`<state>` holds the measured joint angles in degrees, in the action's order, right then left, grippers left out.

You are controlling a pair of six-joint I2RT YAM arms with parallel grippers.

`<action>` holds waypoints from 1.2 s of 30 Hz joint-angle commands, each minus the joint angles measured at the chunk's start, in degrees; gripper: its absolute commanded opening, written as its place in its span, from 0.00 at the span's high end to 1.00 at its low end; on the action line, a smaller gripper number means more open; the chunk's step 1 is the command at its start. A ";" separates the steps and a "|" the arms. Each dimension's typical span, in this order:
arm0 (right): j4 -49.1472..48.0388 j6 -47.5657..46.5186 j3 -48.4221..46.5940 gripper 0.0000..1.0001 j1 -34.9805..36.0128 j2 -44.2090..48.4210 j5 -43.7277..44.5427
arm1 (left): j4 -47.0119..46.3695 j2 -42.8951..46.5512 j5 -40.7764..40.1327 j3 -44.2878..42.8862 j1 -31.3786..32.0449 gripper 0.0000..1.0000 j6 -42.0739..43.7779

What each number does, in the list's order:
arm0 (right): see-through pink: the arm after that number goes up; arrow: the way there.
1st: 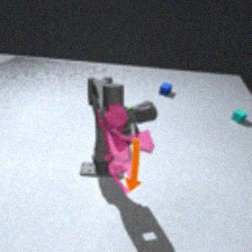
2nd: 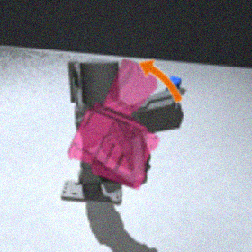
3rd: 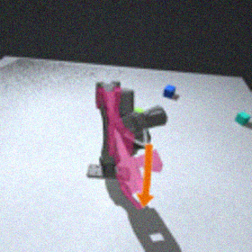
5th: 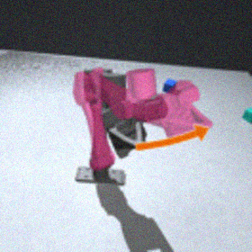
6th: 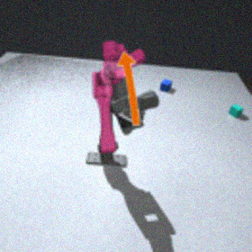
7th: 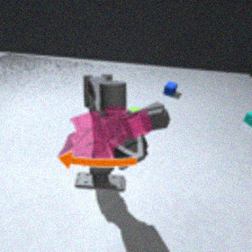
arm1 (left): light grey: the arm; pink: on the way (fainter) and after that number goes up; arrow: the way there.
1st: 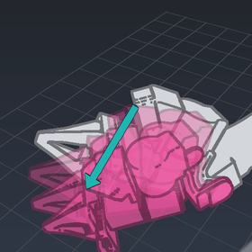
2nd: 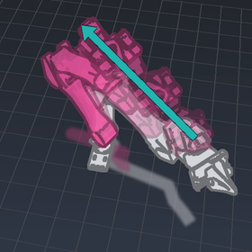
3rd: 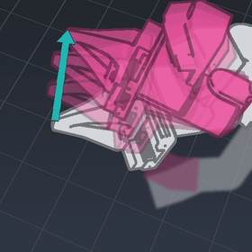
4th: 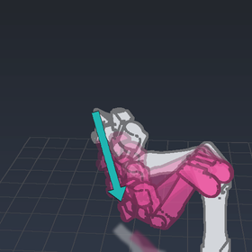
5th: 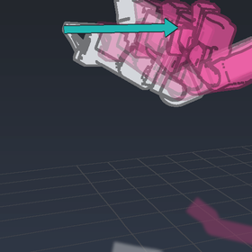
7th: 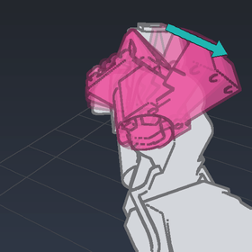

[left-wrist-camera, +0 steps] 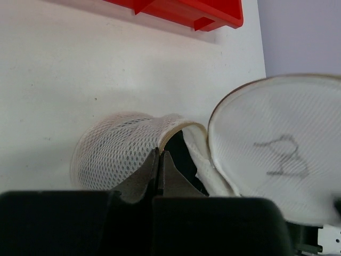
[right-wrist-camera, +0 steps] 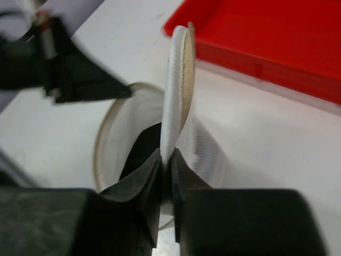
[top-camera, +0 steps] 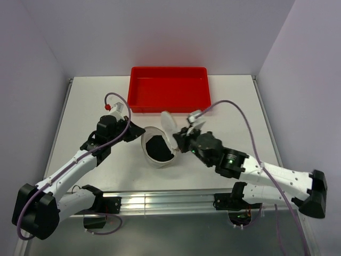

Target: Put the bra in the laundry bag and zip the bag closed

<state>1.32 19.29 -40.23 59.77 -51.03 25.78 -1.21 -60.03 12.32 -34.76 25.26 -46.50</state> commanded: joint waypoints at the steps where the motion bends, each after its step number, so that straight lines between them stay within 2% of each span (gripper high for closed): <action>1: 3.75 -6.36 -7.39 0.80 6.92 -8.10 -3.81 | -3.53 -0.70 -0.01 -2.85 0.23 1.00 1.68; 2: 8.47 -6.89 -10.45 0.67 9.55 -9.95 -2.94 | -3.71 -0.88 0.25 -2.59 0.23 1.00 1.59; 3: 10.61 -6.37 -11.70 0.63 9.84 -12.06 -0.93 | -4.14 -0.97 0.69 -2.42 0.23 1.00 1.33; 6: 12.74 -5.58 -11.46 0.23 9.58 -9.81 -0.81 | -4.67 -0.44 0.78 -1.28 0.23 1.00 1.06; 8: 12.48 -5.14 -10.84 0.09 8.97 -7.00 -2.92 | -4.68 -0.44 0.69 -0.83 0.23 1.00 1.06; 12: 10.37 -4.53 -9.08 0.10 6.17 -4.09 -8.98 | -4.76 -0.61 0.60 -0.66 0.23 1.00 0.89; 15: 10.11 -2.51 -8.29 0.16 3.52 -2.86 -10.13 | -4.94 -0.18 0.96 -0.57 0.23 1.00 0.89; 19: 9.40 3.99 -5.93 0.30 -6.21 -1.36 -11.45 | -3.01 0.18 -0.62 -1.09 0.23 1.00 2.03; 22: 8.61 10.05 -3.90 0.35 -13.24 -2.93 -14.52 | -2.30 -0.09 -1.50 -1.80 0.15 1.00 2.56; 24: 6.59 13.75 -3.02 0.35 -15.55 -5.47 -17.86 | -2.83 -0.09 -1.24 -1.71 0.23 1.00 2.55; 28: 0.45 18.85 -1.44 0.20 -20.30 -9.43 -23.04 | -3.71 0.62 -1.15 -0.83 0.23 1.00 2.73; 32: -7.19 23.59 -2.57 0.15 -22.85 -15.76 -30.16 | -3.09 0.18 -0.63 -1.27 0.23 1.00 3.08; 33: -8.08 23.95 -3.27 0.15 -22.94 -18.99 -30.87 | -3.27 0.09 -0.37 -1.18 0.23 1.00 3.17; 36: -13.44 22.46 -4.86 0.30 -22.85 -22.19 -38.51 | -3.18 -0.70 -0.19 -1.53 0.23 1.00 3.43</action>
<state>-2.59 40.16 -42.37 36.95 -71.35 -3.73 -2.31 -60.84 11.75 -35.05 25.32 -44.56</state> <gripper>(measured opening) 0.723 0.015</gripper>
